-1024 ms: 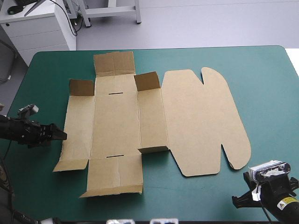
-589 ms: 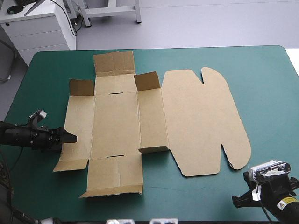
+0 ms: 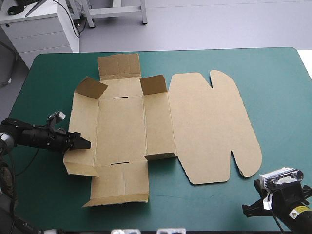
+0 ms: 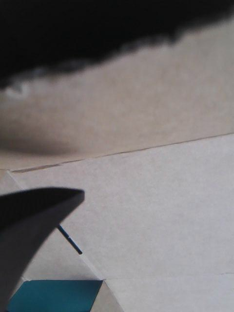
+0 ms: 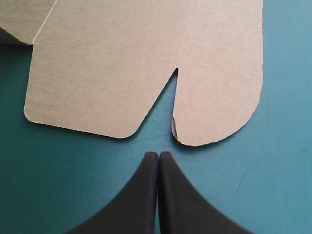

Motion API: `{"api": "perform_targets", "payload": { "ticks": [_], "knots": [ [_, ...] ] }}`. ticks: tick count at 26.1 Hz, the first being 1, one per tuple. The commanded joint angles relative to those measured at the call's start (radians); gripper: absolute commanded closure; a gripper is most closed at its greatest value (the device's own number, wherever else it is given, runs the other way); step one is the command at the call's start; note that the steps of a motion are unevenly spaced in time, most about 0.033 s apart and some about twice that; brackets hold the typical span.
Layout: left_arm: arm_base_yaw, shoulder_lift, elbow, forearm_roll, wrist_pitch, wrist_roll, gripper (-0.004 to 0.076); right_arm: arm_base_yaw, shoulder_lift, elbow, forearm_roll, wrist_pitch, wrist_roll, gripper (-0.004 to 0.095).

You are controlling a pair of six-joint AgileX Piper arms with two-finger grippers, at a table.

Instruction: Fold the box

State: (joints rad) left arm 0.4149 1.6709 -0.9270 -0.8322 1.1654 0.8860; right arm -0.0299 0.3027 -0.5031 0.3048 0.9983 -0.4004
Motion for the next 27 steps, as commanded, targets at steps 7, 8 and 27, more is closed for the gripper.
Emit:
{"api": "perform_targets", "payload": {
  "ticks": [7,8,27],
  "knots": [
    [-0.005,-0.029,-0.016,-0.040,-0.022,-0.042,0.0731,0.000,0.011,-0.025,0.017,-0.062,-0.009,0.0927],
    [-0.005,-0.029,-0.016,-0.020,-0.023,-0.067,0.0731,0.000,0.011,-0.025,0.017,-0.065,-0.009,0.0927],
    [-0.464,-0.123,-0.424,0.388,-0.097,-0.269,0.0731,0.000,0.011,-0.025,0.013,-0.066,-0.009,0.0927]
  ]
}}
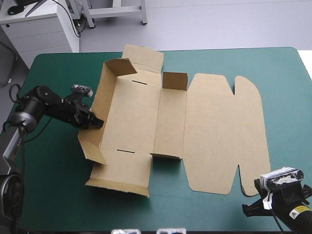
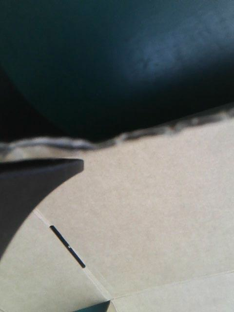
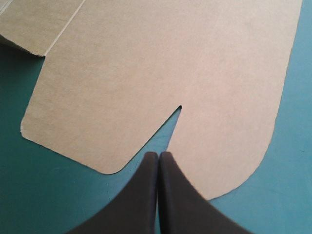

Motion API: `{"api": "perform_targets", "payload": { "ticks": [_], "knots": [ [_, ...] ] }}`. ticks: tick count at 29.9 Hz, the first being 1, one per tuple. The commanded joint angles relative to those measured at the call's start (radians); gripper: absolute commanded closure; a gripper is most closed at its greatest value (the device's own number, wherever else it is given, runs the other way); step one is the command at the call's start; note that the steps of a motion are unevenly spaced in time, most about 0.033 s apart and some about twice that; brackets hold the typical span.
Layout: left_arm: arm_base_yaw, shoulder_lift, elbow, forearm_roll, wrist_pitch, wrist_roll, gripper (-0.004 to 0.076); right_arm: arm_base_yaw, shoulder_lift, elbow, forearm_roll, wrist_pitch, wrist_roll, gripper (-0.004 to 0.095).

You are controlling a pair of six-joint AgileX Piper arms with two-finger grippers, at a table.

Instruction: Fold the box

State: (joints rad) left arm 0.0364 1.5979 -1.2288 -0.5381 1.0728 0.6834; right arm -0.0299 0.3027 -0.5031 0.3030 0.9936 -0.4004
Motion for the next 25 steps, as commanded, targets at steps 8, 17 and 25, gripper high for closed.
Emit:
{"api": "perform_targets", "payload": {
  "ticks": [8,17,25],
  "knots": [
    [-0.329,-0.049,-0.402,0.374,0.014,-0.122,0.0731,0.000,0.011,-0.025,0.015,-0.062,-0.009,0.0927],
    [-0.556,-0.031,-0.502,0.706,-0.061,-0.059,0.0731,0.000,0.011,-0.025,0.015,-0.087,-0.009,0.0927],
    [-0.705,0.013,-0.500,0.923,-0.149,-0.047,0.0731,0.000,0.011,-0.025,0.017,-0.090,-0.003,0.0927]
  ]
}}
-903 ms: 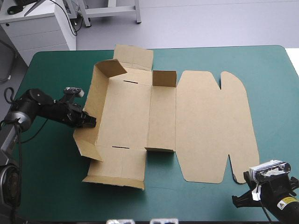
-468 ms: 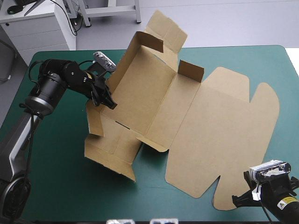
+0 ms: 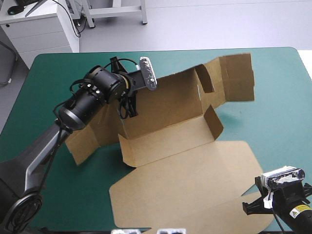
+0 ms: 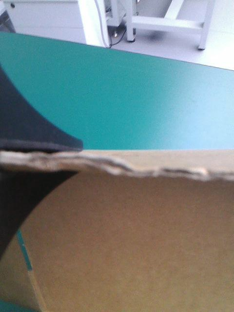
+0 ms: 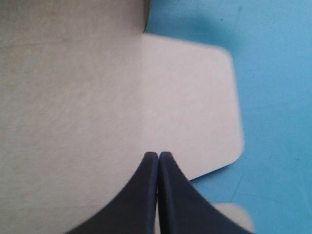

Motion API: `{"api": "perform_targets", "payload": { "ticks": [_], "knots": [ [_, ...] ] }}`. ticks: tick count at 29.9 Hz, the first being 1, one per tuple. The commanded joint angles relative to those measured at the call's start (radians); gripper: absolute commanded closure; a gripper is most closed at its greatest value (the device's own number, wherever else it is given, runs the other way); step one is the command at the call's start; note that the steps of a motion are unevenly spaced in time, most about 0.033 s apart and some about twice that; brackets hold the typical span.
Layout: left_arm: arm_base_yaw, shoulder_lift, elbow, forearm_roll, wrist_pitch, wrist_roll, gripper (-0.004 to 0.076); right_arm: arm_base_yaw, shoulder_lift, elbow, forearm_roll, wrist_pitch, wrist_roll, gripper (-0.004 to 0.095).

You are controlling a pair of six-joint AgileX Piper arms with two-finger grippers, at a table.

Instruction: Fold the box

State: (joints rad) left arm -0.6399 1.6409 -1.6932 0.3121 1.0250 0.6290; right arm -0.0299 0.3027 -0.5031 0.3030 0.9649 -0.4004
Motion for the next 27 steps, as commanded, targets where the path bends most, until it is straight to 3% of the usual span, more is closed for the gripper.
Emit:
{"api": "perform_targets", "payload": {
  "ticks": [1,10,20,27],
  "knots": [
    [-0.029,-0.024,-0.030,0.075,-0.118,0.016,0.0731,0.000,0.011,-0.025,0.017,-0.061,0.002,0.0927],
    [-0.031,-0.025,0.041,0.076,-0.184,0.071,0.0731,0.000,0.011,-0.025,0.017,-0.072,0.010,0.0927],
    [-0.088,-0.172,0.302,0.204,-0.457,0.063,0.0731,0.000,0.011,-0.025,0.021,-0.074,0.014,0.0927],
    [-0.098,-0.193,0.393,0.218,-0.522,0.057,0.0731,0.000,0.011,-0.025,0.021,-0.093,0.036,0.0927]
  ]
}}
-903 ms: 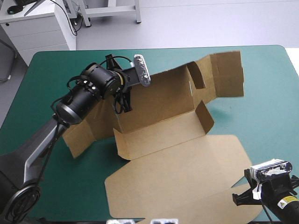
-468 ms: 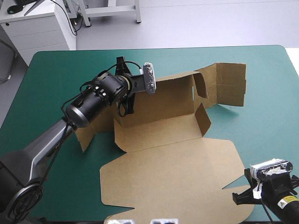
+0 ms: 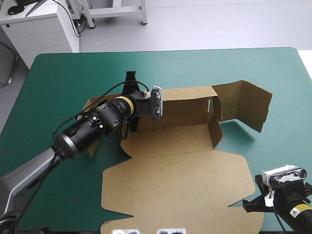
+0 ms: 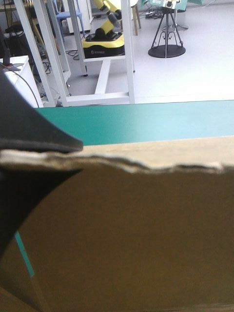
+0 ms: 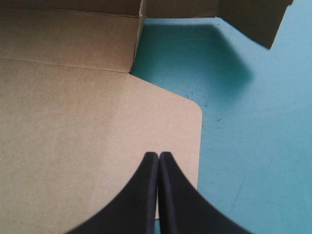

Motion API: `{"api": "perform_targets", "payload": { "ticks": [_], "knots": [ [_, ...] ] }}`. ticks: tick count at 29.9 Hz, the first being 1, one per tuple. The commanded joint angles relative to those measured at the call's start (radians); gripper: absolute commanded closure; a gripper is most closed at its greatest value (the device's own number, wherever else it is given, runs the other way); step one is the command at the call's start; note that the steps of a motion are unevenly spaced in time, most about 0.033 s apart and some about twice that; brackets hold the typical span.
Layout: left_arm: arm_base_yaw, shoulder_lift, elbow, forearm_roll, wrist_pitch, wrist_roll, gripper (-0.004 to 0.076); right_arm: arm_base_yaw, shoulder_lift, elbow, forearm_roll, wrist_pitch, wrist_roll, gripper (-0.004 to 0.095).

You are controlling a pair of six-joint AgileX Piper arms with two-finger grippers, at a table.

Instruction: Fold the box

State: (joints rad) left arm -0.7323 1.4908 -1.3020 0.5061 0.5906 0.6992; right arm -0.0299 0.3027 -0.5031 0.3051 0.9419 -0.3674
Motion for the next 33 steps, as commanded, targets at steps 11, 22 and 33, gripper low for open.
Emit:
{"api": "perform_targets", "payload": {
  "ticks": [11,22,33],
  "knots": [
    [-0.006,-0.051,0.024,0.069,-0.240,-0.011,0.0731,0.000,0.015,-0.088,0.018,-0.079,0.062,0.0926],
    [-0.006,-0.053,0.109,0.188,-0.304,-0.074,0.0731,0.000,0.215,-0.303,0.034,-0.088,0.108,0.0926],
    [-0.004,-0.053,0.109,0.243,-0.322,-0.089,0.0731,0.000,0.684,-0.748,0.062,-0.054,0.105,0.0925]
  ]
}}
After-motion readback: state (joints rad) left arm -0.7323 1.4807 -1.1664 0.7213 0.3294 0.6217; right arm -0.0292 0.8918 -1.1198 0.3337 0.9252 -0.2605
